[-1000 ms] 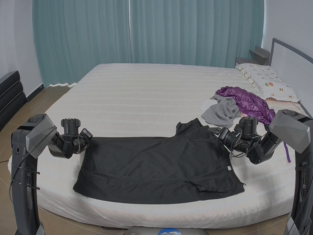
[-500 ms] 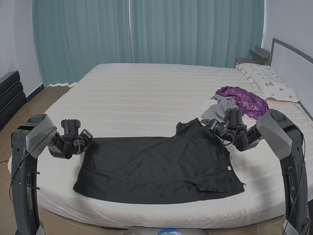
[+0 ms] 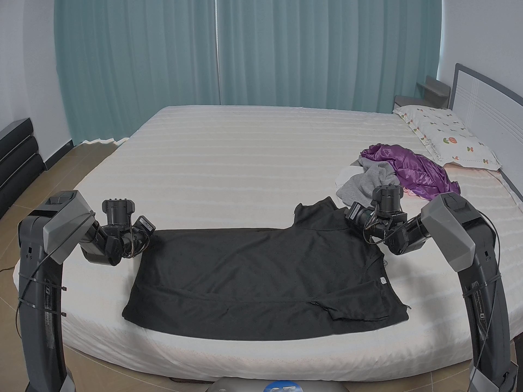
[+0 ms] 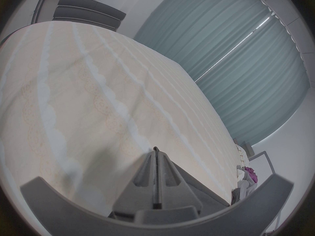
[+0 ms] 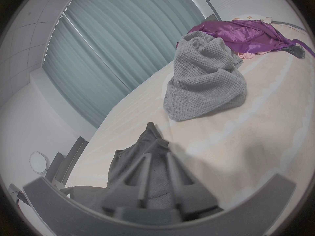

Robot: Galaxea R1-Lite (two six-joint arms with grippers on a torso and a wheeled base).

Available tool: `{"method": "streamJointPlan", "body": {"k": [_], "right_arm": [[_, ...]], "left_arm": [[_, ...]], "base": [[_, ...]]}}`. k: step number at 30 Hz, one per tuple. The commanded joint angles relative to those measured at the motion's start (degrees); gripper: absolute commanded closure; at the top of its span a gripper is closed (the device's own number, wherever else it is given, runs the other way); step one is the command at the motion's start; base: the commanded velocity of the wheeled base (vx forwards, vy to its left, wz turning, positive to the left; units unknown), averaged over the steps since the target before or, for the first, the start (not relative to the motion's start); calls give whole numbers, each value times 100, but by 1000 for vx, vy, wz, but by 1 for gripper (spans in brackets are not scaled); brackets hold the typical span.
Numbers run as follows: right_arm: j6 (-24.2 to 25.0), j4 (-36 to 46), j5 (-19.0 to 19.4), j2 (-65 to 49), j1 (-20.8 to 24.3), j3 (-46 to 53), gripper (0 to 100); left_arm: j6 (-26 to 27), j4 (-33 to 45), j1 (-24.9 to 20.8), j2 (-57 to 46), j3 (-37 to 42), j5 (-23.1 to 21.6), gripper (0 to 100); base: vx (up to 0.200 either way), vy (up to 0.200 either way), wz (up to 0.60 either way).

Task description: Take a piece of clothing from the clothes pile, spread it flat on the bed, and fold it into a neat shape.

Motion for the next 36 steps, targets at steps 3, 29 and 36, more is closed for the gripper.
{"method": "streamJointPlan", "body": {"k": [3,29,36], "right_arm": [[36,-42,-21,-120,-37,128,100],[388,-59,270,-270,-37,278,0],[379,143,217,117,-46,-294,0]], "left_arm": [[-3,-5,-15,6,-9,0,100],[-11,-5,-15,-135,44,53,100],[-11,-5,-15,-126,44,53,100]], "base": [[0,0,0],[0,0,0],[0,0,0]]}}
